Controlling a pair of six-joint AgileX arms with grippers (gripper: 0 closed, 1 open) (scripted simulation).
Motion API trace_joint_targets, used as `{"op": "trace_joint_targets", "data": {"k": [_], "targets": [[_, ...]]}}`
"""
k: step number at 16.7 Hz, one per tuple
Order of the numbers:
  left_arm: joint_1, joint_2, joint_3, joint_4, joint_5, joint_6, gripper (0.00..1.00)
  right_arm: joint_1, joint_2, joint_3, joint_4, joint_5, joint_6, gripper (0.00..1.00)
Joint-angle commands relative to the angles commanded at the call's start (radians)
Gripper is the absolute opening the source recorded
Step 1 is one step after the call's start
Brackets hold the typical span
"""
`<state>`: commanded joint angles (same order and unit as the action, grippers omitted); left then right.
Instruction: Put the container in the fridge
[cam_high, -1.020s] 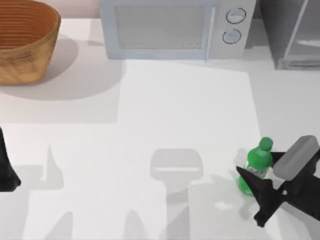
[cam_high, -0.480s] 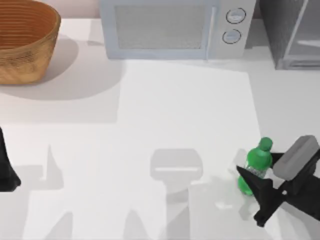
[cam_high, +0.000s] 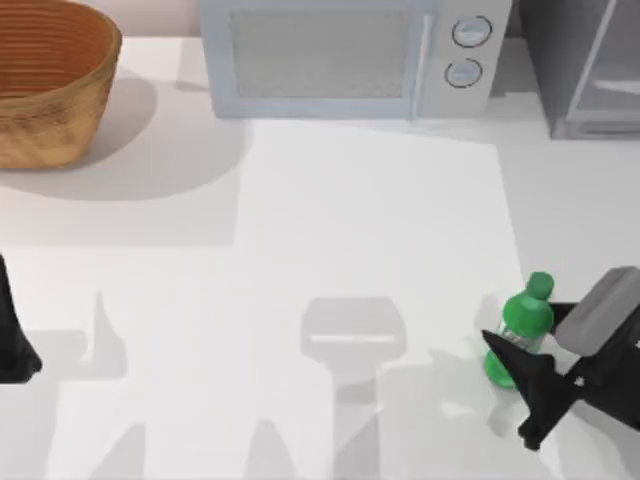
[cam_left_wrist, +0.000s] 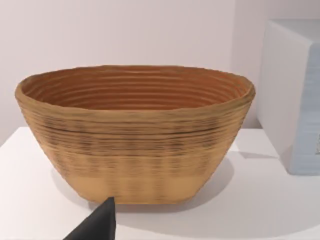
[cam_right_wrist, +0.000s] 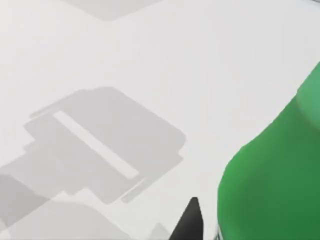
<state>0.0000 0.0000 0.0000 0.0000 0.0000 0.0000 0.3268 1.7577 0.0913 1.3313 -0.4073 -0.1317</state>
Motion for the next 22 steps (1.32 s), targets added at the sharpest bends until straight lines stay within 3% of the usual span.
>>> {"op": "trace_joint_targets", "data": {"k": [13,22], "targets": [[0.0,0.0,0.0,0.0,0.0,0.0,1.0,-0.503,-0.526,0.062,-0.765,-0.478,-0.245,0.01],[0.0,0.0,0.0,0.0,0.0,0.0,1.0,-0.533,-0.576,0.065,-0.825,-0.5,-0.265,0.01]]}}
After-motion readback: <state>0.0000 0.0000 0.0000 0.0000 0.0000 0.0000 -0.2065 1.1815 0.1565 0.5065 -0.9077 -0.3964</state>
